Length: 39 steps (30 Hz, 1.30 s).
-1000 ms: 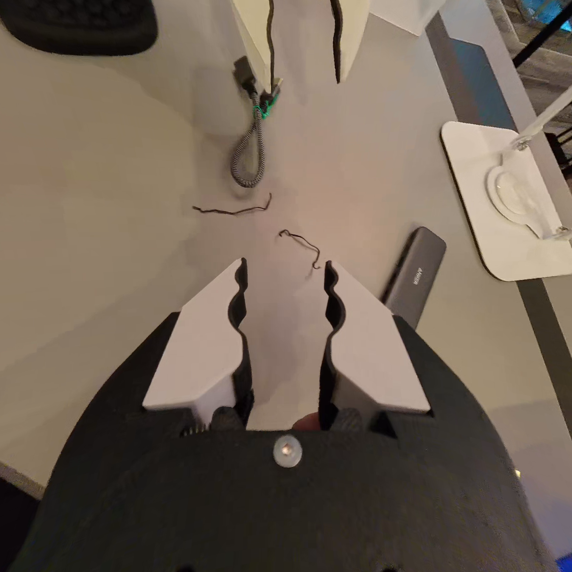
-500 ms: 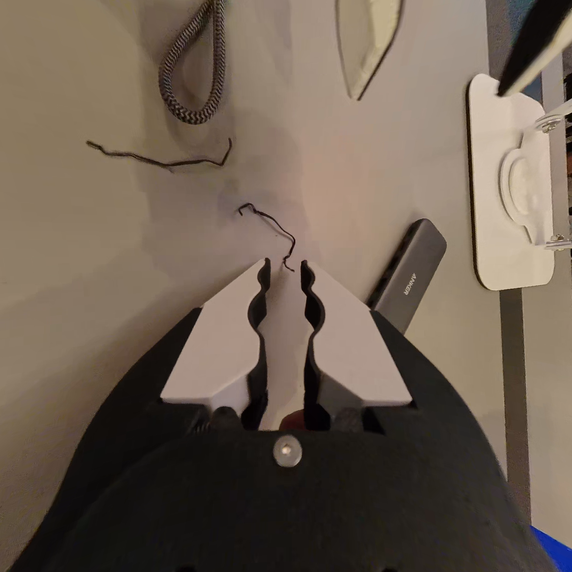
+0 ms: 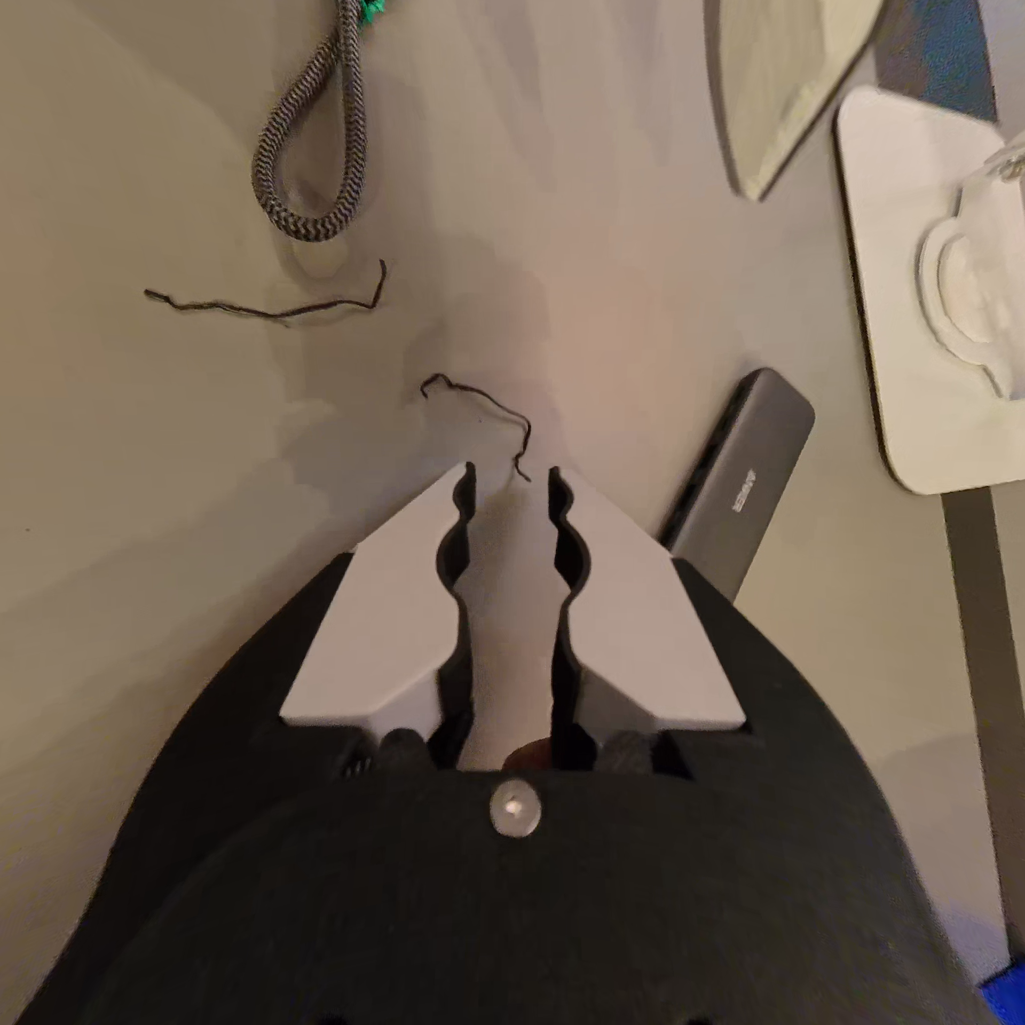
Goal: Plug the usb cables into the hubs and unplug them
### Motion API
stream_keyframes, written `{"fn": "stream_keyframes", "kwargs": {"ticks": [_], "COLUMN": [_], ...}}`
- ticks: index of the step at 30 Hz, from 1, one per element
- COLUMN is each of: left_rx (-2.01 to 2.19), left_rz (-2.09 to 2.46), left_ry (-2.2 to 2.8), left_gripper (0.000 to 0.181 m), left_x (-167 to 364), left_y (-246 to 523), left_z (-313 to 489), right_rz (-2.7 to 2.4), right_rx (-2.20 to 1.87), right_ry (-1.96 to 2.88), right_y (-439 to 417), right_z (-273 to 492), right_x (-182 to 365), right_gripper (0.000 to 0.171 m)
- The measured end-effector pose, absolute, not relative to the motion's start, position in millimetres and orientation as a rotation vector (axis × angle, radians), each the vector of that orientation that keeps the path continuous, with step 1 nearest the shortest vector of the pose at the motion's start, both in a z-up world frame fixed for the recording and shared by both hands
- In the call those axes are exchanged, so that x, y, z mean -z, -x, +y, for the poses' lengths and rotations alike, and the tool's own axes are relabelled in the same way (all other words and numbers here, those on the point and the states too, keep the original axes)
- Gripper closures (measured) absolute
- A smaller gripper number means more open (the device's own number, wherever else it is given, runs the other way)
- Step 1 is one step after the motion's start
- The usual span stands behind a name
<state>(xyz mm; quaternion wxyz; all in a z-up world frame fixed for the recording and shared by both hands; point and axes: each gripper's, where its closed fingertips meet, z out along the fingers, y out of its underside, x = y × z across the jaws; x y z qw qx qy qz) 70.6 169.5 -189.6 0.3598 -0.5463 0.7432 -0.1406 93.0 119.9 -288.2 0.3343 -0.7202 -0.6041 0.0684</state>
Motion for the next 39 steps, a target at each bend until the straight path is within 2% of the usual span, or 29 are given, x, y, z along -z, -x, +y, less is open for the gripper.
{"fn": "stream_keyframes", "kwargs": {"ticks": [4, 14, 22, 27, 35, 37, 39], "left_rx": [0.368, 0.378, 0.388, 0.532, 0.836, 0.912, 0.971], "left_rz": [1.905, 1.895, 1.882, 1.863, 1.846, 1.83, 1.809], "left_ry": [1.411, 1.409, 1.414, 1.417, 1.433, 1.461, 1.464], "left_gripper": [0.126, 0.126, 0.126, 0.127, 0.139, 0.146, 0.163], "left_x": [188, 187, 186, 183, 179, 179, 178], "left_y": [-69, -67, -66, -73, -91, -94, -97], "left_z": [171, 171, 173, 162, 134, 130, 128], "right_rz": [-1.539, -1.529, -1.52, -1.543, -1.641, -1.649, -1.658], "right_rx": [-0.221, -0.274, -0.247, 0.005, 0.5, 0.58, 0.635], "right_ry": [1.92, 1.93, 1.892, 1.73, 1.356, 1.294, 1.243], "right_y": [-96, -88, -92, -104, -110, -111, -111], "right_z": [120, 125, 127, 137, 136, 134, 132], "right_x": [292, 295, 285, 252, 188, 177, 169], "right_gripper": [0.149, 0.171, 0.171, 0.171, 0.171, 0.171, 0.171]}}
